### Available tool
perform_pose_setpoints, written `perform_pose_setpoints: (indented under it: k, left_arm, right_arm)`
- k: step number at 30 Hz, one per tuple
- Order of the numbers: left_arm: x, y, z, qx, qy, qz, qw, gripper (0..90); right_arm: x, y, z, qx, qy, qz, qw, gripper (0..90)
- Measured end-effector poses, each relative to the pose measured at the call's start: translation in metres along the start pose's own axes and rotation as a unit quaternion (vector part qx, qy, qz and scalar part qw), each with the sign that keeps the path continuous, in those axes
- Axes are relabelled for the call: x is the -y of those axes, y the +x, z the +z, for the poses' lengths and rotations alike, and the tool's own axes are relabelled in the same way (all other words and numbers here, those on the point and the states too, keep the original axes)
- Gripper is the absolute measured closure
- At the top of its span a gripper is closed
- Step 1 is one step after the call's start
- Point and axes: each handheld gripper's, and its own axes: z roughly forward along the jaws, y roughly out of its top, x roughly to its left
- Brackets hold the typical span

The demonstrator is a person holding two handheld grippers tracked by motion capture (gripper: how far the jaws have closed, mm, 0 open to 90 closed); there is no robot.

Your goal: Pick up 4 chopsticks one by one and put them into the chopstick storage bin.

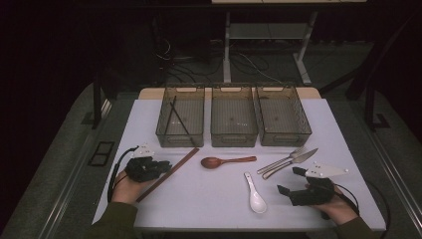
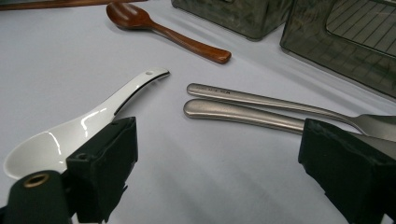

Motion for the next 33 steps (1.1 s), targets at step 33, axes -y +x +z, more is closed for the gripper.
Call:
perform_pose_setpoints:
  k: [33]
  left_arm:
    - [0.0032, -0.0034, 0.0089, -0.024, 0.037, 0.022, 0.9988, 80.1]
  right_arm:
    - [0.0007, 0.0004, 0.0010, 0.003, 0.008, -0.013, 0.9999, 12.1]
